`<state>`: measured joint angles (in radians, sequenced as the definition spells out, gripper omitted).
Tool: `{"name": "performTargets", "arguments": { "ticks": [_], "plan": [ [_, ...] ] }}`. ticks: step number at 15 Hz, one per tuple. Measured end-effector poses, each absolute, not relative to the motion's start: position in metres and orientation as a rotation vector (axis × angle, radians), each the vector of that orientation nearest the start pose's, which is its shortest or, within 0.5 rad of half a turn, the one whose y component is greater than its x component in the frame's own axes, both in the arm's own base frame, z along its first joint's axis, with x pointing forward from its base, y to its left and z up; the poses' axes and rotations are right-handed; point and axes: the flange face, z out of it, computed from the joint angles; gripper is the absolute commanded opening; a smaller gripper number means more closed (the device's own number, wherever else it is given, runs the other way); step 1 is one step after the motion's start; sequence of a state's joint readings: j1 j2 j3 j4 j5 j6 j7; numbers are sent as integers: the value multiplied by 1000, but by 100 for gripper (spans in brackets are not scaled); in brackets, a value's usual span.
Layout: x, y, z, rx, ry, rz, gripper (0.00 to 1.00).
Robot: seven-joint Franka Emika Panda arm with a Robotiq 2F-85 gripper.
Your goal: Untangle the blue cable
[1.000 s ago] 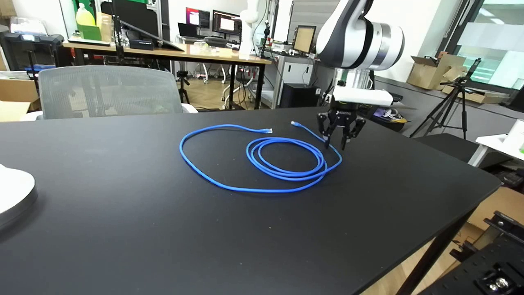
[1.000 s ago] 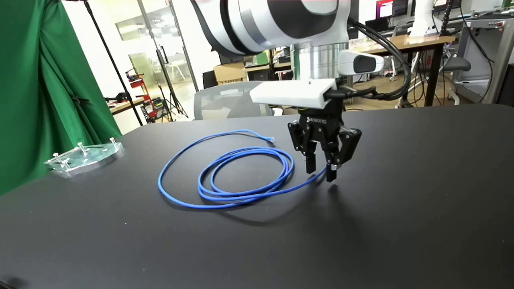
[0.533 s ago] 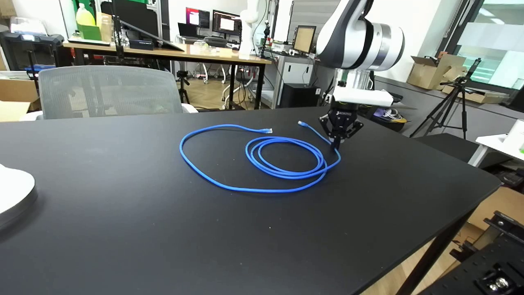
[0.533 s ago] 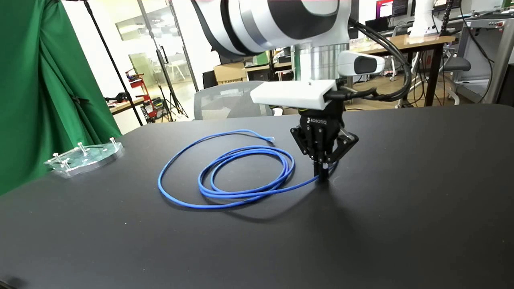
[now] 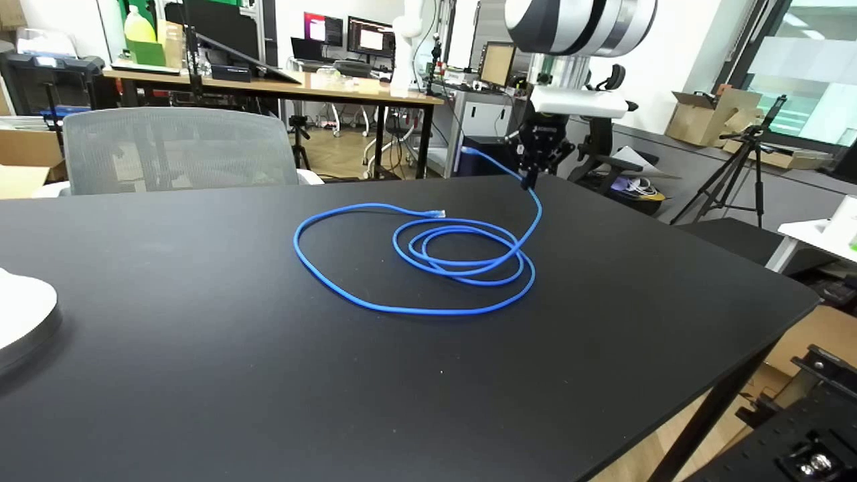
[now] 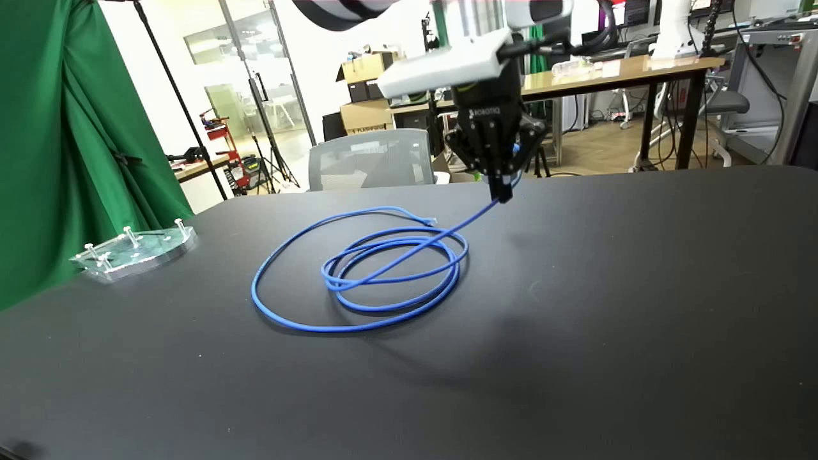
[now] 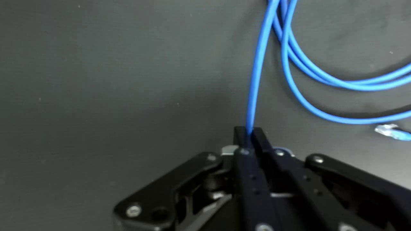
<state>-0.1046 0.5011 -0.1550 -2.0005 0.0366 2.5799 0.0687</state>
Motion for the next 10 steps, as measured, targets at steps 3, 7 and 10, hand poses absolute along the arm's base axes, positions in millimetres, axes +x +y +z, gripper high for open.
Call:
{"name": "performTargets", "arguments": {
  "ticks": [3,7,10],
  "plan": [
    [613,-119,263,-3164,404,-259,2],
    [626,-63,308,-3113,224,-372,2],
    [626,-25,339,-3033,59,-443,2]
  ]
}}
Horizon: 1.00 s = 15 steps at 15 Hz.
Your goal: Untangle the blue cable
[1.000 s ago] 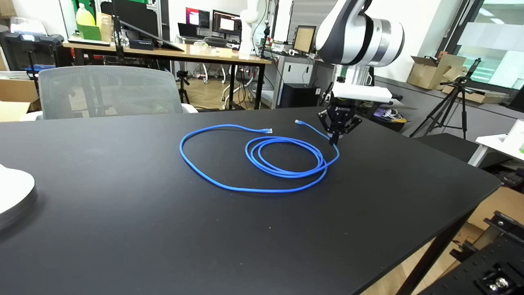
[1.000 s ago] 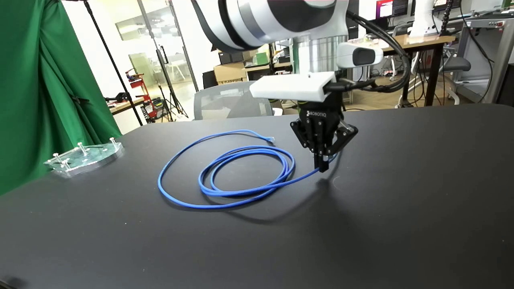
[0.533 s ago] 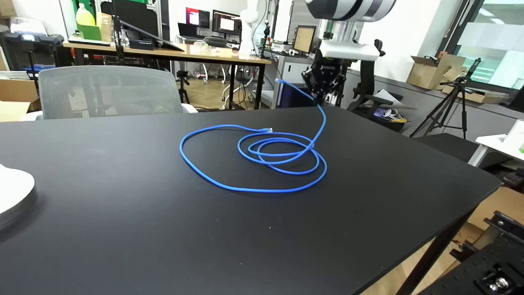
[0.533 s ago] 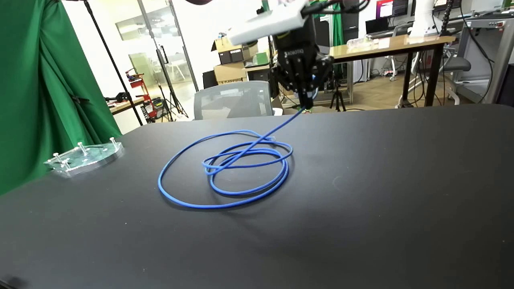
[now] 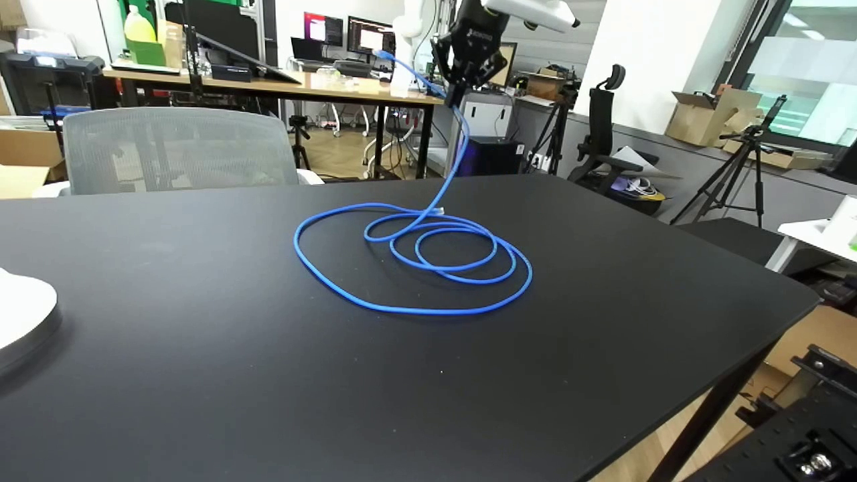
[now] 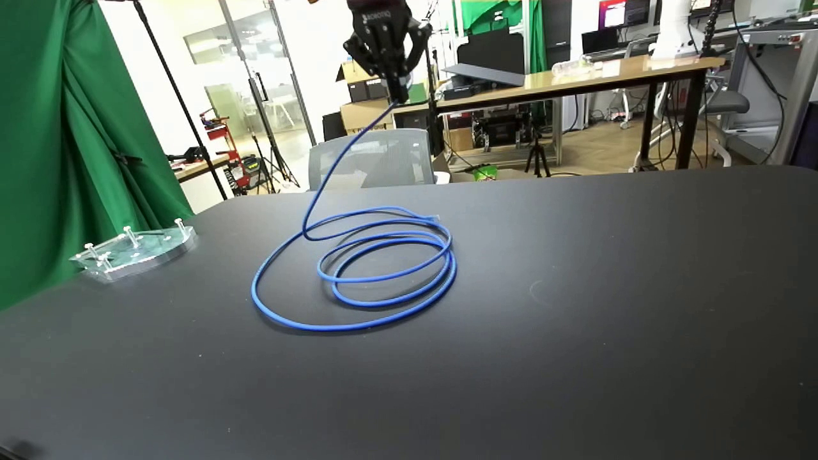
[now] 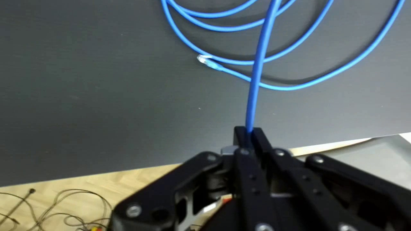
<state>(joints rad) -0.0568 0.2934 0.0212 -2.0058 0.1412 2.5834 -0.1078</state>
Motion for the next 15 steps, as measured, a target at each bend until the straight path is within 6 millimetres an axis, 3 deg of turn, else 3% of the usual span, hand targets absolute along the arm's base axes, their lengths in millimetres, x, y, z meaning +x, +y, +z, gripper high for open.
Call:
{"name": "performTargets", "arguments": {
  "ticks": [3,6,10,15],
  "plan": [
    [618,-2,365,-2956,-86,-502,2],
    [615,-2,366,-2935,-145,-480,2],
    [615,-33,341,-2936,-168,-346,2],
    [623,-98,319,-2949,-80,-268,2]
  ]
}}
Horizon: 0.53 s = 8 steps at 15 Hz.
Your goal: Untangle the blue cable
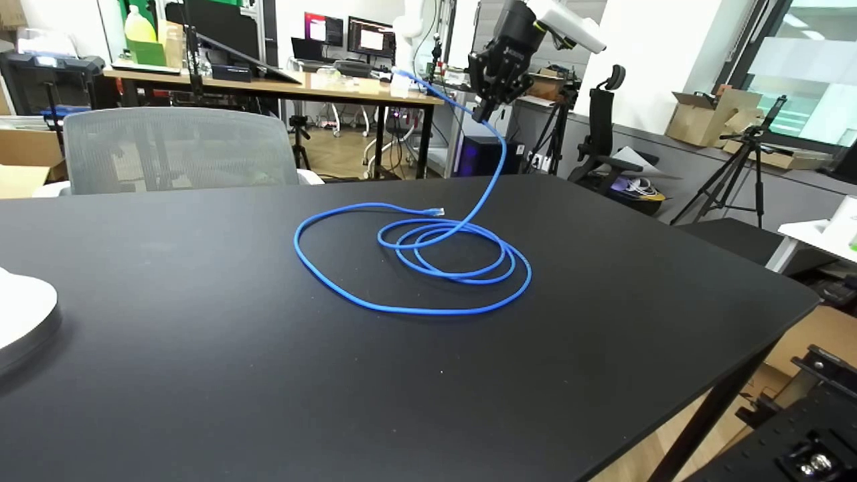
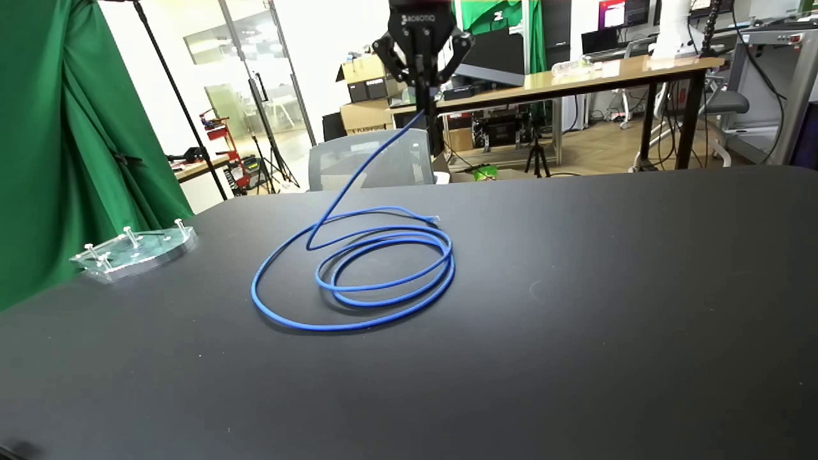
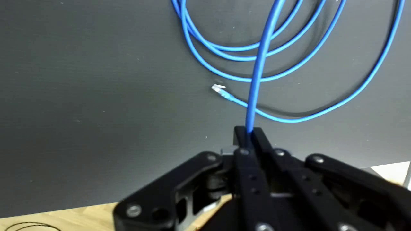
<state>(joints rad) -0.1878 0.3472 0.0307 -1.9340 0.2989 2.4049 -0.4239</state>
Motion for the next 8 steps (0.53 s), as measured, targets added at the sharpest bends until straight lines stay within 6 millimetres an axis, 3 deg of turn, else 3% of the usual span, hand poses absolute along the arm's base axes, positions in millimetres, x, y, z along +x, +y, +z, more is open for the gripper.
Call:
{"name": "performTargets", "arguments": {
  "ticks": [4,8],
  "plan": [
    [626,-148,316,-2966,30,-283,2],
    [613,-207,320,-2984,181,-312,2]
  ]
}}
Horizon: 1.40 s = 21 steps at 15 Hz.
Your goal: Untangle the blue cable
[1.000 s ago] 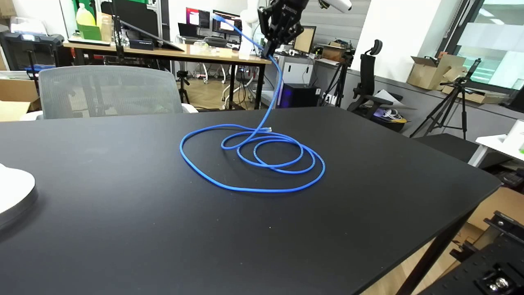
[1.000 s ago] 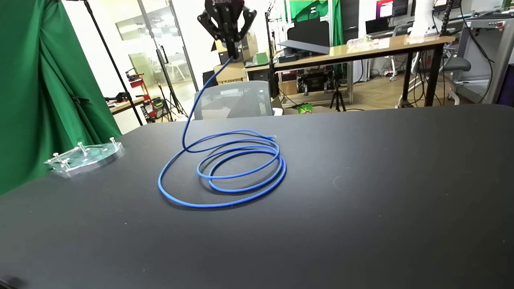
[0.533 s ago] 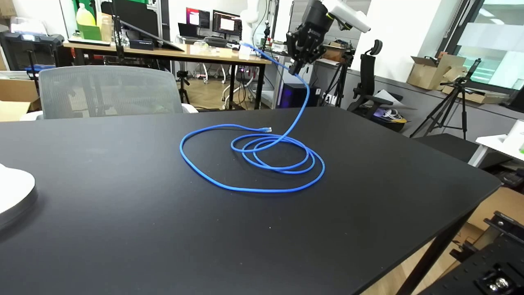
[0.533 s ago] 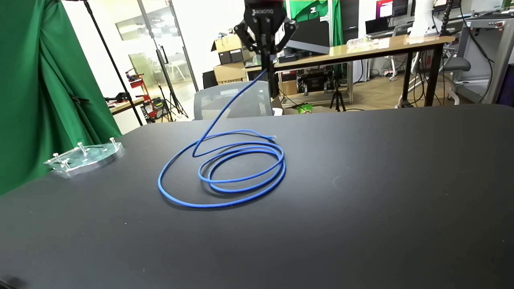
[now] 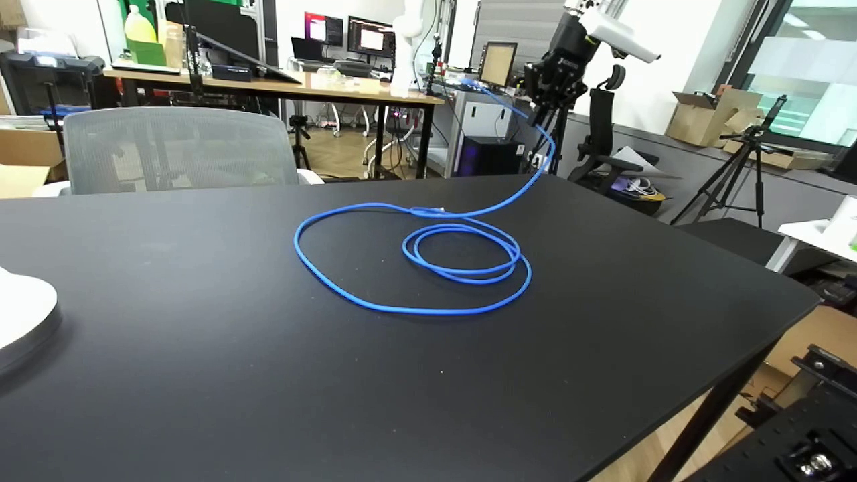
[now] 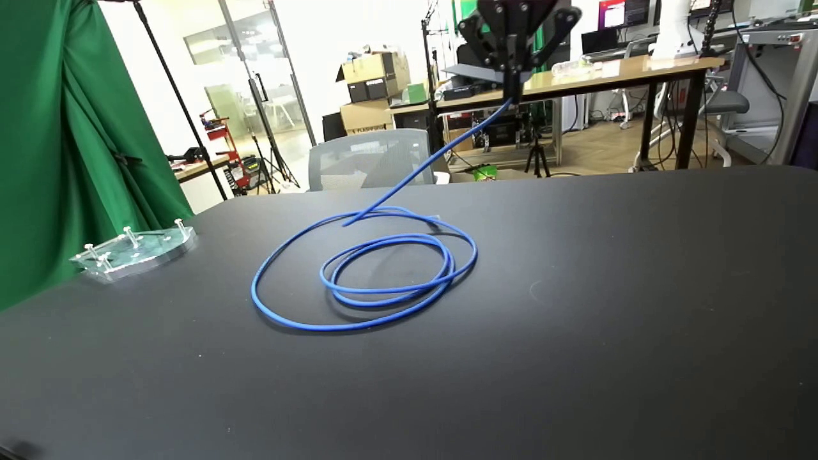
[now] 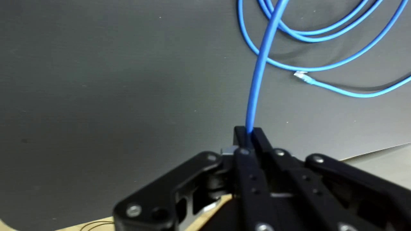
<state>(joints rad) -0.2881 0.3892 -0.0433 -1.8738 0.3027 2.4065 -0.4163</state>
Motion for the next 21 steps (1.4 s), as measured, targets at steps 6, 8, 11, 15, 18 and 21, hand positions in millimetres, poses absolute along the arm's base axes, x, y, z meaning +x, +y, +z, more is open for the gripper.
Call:
{"name": "performTargets", "arguments": {
  "ticks": [6,8,11,15,18,21],
  "plan": [
    [573,-313,330,-2968,587,-425,2],
    [562,-337,332,-2957,732,-472,2],
    [548,-361,331,-2919,948,-526,2],
    [523,-385,313,-2831,1228,-490,2],
    [510,-396,285,-2750,1421,-413,2],
    [503,-402,256,-2679,1574,-340,2]
  ]
}}
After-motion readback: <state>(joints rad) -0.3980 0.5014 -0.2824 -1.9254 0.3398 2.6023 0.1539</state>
